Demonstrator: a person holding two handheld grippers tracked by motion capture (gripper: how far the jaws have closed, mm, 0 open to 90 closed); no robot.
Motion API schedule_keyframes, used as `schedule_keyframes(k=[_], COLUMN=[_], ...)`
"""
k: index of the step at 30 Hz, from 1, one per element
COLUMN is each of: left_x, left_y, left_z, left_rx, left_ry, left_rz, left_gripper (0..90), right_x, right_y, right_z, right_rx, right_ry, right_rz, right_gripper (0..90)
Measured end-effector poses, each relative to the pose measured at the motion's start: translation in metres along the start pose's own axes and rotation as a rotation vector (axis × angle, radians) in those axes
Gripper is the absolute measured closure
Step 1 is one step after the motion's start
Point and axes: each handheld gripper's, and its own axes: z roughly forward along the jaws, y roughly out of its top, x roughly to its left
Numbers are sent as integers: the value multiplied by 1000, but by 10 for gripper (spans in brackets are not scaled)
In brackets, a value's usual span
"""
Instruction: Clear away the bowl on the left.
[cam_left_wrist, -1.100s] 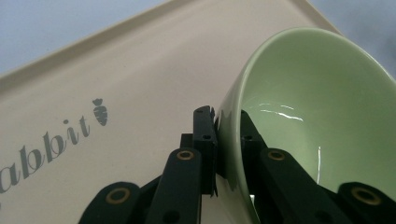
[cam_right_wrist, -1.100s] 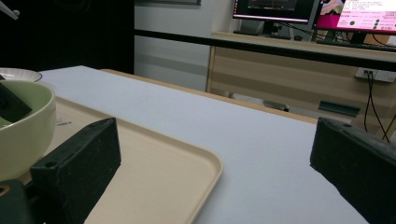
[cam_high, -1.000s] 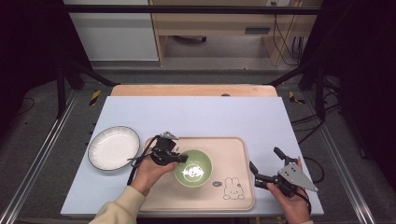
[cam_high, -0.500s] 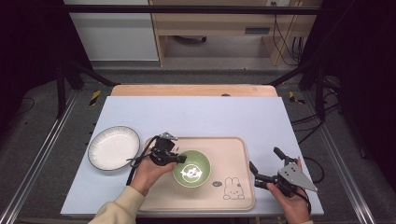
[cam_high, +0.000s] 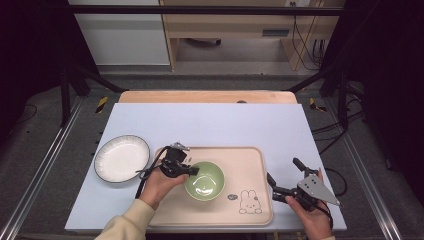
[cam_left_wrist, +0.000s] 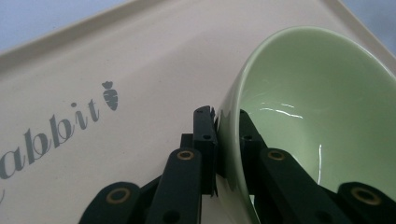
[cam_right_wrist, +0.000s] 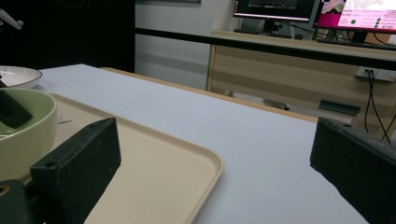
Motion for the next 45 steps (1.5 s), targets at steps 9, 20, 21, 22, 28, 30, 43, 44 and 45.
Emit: schedule_keyframes(k=[9,20,21,22,28,30,43,44,45], left_x=[2,4,3,3,2,1,-12,-13,-15], left_y=[0,-1,-2,-2,-2,-2,8,9,10], left_z=[2,3,2,2,-2,-7,-25,-26,-26], left_rx=[16,20,27,26,-36,-60,-248,-265,-281], left_ry=[-2,0,13,15,44,49,29,13,-1], left_rz=[-3,19,20,28,64,80,214,225,231], left_gripper=[832,836,836,836,745,626,187,139,139], right_x=[0,0,1,1,1,1,1,1,1], right_y=[0,0,0,0,0,0,0,0,0], right_z=[0,0,0,0,1,1,0,0,0], right_rx=[1,2,3,2,3,9,4,2,2], right_ry=[1,5,5,5,7,6,0,0,0], right_rz=[0,-6,-5,-5,-6,-6,-5,-4,-4], right_gripper=[19,20,20,20,20,19,19,19,19])
